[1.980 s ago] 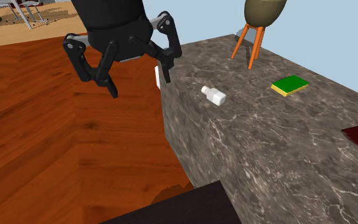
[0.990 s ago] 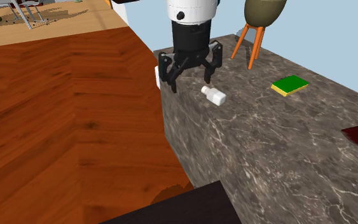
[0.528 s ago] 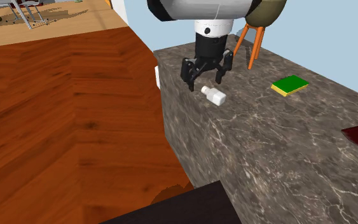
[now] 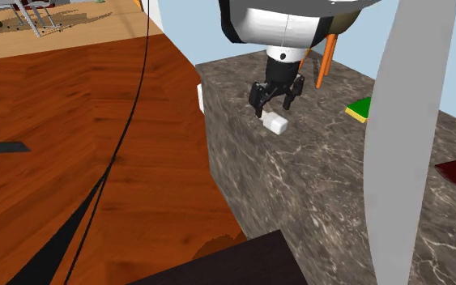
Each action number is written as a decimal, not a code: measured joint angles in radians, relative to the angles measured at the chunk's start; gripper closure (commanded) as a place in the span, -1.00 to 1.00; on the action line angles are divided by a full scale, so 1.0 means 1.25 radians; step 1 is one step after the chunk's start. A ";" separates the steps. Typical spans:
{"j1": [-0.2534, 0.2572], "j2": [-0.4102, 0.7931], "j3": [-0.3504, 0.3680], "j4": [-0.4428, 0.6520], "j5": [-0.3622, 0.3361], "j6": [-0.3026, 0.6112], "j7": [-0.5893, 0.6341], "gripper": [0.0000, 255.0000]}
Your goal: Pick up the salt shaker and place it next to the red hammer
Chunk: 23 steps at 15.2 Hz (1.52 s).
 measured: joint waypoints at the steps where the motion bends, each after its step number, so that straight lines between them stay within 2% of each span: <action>1: 0.000 0.015 -0.002 0.003 0.009 0.009 -0.007 -1.00; 7: -0.001 0.047 -0.003 -0.028 0.029 0.068 -0.022 -1.00; 13: -0.002 0.051 -0.003 -0.034 0.032 0.077 -0.025 -1.00; 14: -0.002 0.051 -0.003 -0.034 0.032 0.077 -0.025 1.00; 23: -0.002 0.051 -0.003 -0.034 0.032 0.077 -0.025 1.00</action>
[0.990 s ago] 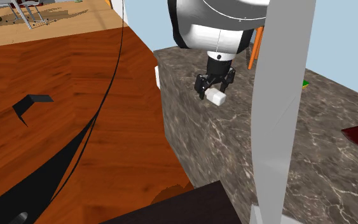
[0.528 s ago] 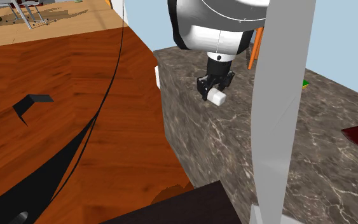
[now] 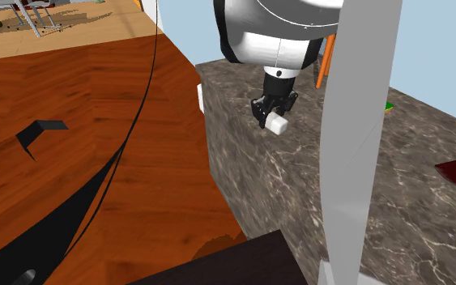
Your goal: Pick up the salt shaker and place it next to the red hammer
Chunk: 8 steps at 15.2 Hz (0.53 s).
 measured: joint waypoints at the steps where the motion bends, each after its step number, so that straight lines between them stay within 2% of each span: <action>1: 0.000 0.000 0.000 0.000 0.000 0.000 0.000 1.00; 8: 0.001 -0.026 0.001 0.040 -0.016 -0.062 0.012 1.00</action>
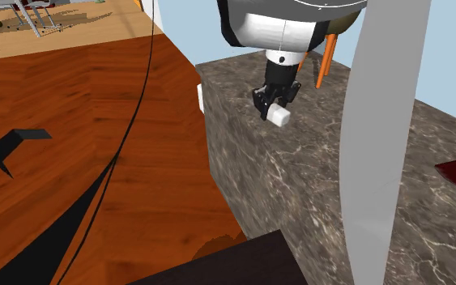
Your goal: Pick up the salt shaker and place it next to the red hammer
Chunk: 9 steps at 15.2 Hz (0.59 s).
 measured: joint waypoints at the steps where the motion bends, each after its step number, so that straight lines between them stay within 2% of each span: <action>1: 0.000 -0.003 0.000 0.007 -0.002 -0.010 0.001 1.00; 9: 0.002 -0.026 0.003 0.071 -0.015 -0.094 0.013 1.00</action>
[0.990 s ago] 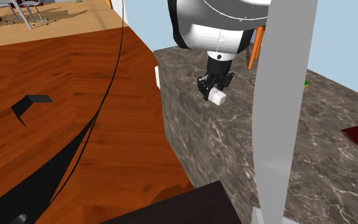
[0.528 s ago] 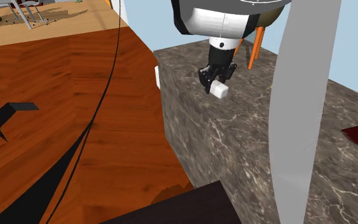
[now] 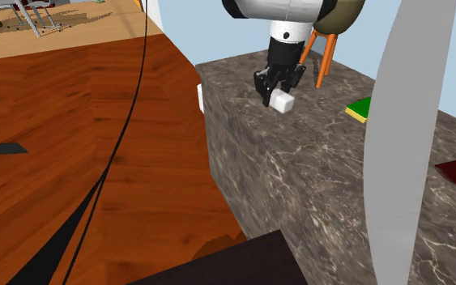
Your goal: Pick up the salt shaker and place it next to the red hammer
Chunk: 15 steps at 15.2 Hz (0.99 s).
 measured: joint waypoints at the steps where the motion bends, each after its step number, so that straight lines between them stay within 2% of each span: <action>1: 0.001 -0.002 0.001 0.007 -0.001 -0.009 0.002 1.00; 15: 0.002 -0.008 0.002 0.153 -0.004 -0.160 0.006 1.00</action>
